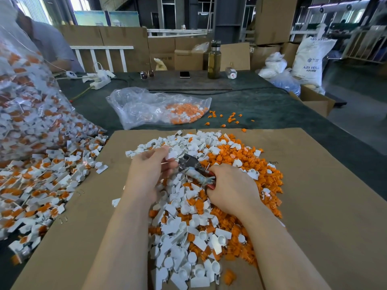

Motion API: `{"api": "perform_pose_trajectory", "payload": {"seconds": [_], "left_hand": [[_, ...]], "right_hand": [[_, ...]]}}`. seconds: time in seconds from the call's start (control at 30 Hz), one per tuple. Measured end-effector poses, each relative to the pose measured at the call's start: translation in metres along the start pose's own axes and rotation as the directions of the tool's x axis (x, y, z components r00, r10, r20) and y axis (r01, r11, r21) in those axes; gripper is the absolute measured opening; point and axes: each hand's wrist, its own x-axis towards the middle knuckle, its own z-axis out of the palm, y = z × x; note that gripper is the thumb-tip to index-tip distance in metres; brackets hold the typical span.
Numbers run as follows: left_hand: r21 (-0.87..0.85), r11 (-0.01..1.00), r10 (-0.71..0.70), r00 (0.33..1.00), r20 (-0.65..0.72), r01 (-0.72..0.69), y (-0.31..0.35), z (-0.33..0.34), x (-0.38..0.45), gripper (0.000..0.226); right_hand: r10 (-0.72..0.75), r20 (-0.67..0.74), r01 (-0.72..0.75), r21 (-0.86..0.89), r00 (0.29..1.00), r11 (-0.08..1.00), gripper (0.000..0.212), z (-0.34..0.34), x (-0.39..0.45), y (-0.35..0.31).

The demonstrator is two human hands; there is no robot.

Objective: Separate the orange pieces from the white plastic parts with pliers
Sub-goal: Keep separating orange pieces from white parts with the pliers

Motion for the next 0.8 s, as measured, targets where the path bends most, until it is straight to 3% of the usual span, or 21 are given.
{"api": "perform_pose_trajectory", "payload": {"seconds": [0.27,0.53,0.8], "left_hand": [[-0.181,0.983,0.035,0.999,-0.041,-0.042,0.004,-0.002,-0.003,0.009],[-0.16,0.987,0.023,0.998,-0.056,-0.032,0.003,-0.002,-0.002,0.002],[-0.125,0.99,0.075,0.995,0.065,-0.067,-0.002,0.011,-0.01,0.016]], "right_hand": [[0.038,0.0,-0.038,-0.015,0.999,0.999,0.015,-0.001,-0.001,0.001],[0.067,0.014,-0.067,-0.015,0.998,0.998,0.009,-0.004,-0.004,0.0],[0.189,-0.161,-0.13,0.318,0.969,0.939,0.015,-0.012,0.002,0.002]]}}
